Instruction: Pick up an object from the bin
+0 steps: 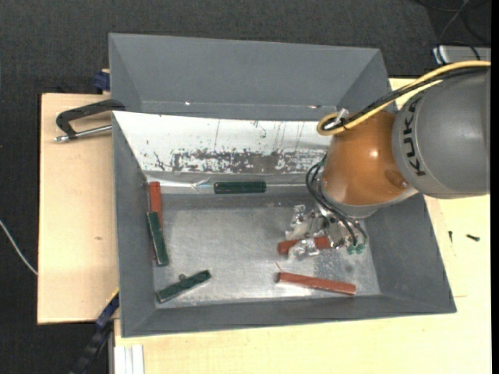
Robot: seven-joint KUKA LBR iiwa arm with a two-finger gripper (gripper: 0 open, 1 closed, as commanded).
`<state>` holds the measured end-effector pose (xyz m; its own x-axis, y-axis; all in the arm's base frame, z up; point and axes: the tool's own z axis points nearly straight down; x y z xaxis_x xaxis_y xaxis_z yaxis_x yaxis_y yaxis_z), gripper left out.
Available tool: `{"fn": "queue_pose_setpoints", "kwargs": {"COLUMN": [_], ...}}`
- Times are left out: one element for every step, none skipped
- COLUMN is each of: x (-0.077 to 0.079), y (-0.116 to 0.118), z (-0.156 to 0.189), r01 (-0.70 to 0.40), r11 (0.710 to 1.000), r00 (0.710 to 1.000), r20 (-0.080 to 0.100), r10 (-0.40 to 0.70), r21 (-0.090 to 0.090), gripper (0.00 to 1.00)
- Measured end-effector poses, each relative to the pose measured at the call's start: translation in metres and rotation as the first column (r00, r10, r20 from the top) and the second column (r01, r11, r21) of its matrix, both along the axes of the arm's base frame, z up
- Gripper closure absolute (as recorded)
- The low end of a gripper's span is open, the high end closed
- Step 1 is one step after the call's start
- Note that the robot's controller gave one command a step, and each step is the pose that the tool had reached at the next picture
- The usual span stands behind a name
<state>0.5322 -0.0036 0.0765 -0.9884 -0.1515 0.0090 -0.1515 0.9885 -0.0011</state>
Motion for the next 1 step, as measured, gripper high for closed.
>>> {"fn": "queue_pose_setpoints", "kwargs": {"x": [0.0282], "y": [0.0084], "z": [0.1873], "r01": [-0.015], "r11": [1.0], "r00": [1.0], "r20": [0.013], "r10": [0.015], "r21": [0.003], "gripper": [1.0]}}
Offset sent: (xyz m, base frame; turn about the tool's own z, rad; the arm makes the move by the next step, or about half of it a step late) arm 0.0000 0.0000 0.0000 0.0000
